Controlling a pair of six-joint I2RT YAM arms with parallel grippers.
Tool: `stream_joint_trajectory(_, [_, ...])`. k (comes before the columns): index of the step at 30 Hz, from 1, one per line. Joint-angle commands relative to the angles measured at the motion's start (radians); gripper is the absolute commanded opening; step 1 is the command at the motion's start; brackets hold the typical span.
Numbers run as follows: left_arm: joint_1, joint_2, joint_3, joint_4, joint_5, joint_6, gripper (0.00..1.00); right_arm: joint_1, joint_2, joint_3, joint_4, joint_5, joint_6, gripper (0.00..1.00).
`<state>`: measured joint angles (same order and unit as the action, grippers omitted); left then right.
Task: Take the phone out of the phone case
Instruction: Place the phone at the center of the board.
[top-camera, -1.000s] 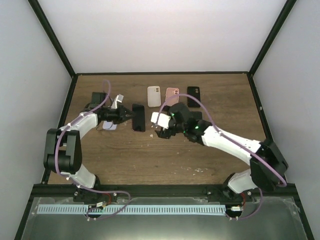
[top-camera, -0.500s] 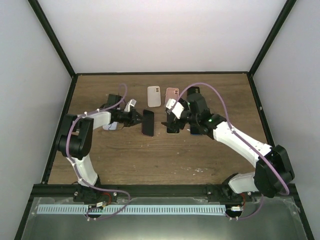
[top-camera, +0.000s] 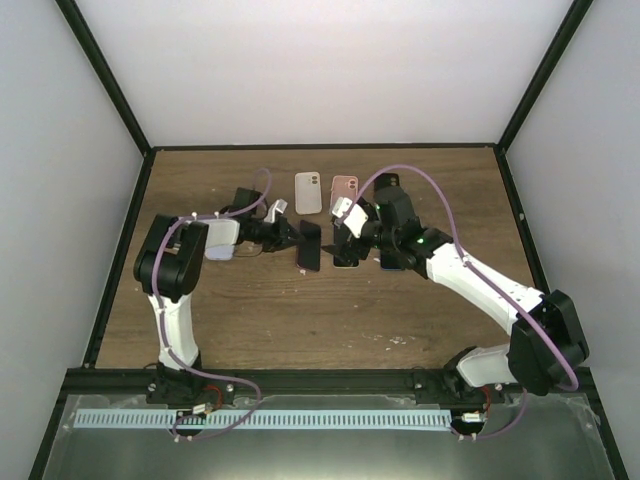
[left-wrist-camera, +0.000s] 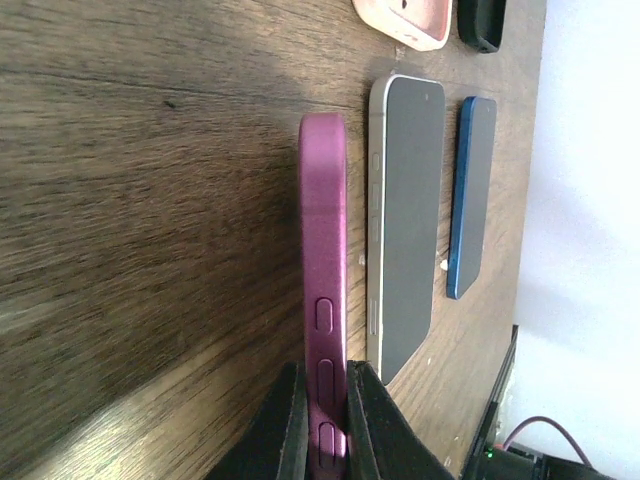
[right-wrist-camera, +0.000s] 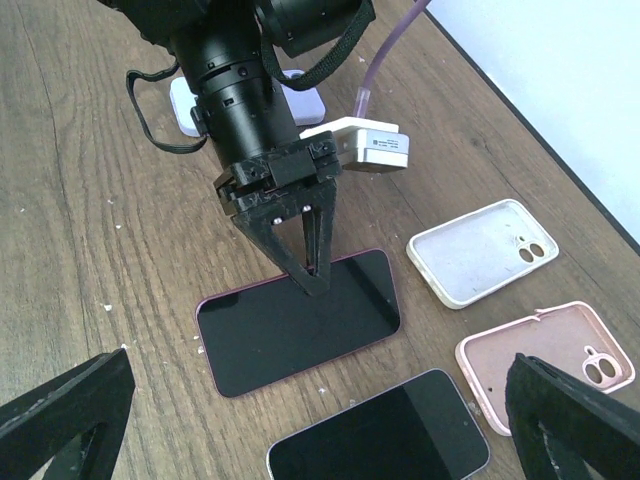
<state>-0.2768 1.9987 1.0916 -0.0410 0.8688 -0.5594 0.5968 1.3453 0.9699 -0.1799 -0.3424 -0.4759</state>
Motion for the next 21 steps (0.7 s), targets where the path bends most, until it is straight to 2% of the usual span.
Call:
stream_joint_trajectory(1, [-0.014,0.025,0.03,0.015,-0.037,0.006,0.08,-0.011,0.001,0.047,-0.004,-0.007,0.019,1.0])
stream_joint_trajectory(4, [-0.013,0.023,0.033,-0.015,-0.082,0.026,0.17,-0.011,0.003,0.048,-0.003,-0.005,0.023,1.0])
stream_joint_trajectory(8, [-0.016,-0.003,0.01,-0.043,-0.154,0.048,0.4,-0.011,0.008,0.051,-0.001,0.007,0.025,1.0])
stream_joint_trajectory(15, [-0.016,-0.075,0.02,-0.149,-0.265,0.12,0.69,-0.011,0.008,0.071,-0.023,0.016,0.021,1.0])
stream_joint_trajectory(19, [-0.016,-0.167,0.001,-0.208,-0.327,0.181,0.98,-0.011,-0.004,0.085,-0.032,0.05,0.005,1.0])
stream_joint_trajectory(21, [-0.016,-0.221,-0.008,-0.242,-0.355,0.219,1.0,-0.011,-0.01,0.094,-0.039,0.06,-0.006,1.0])
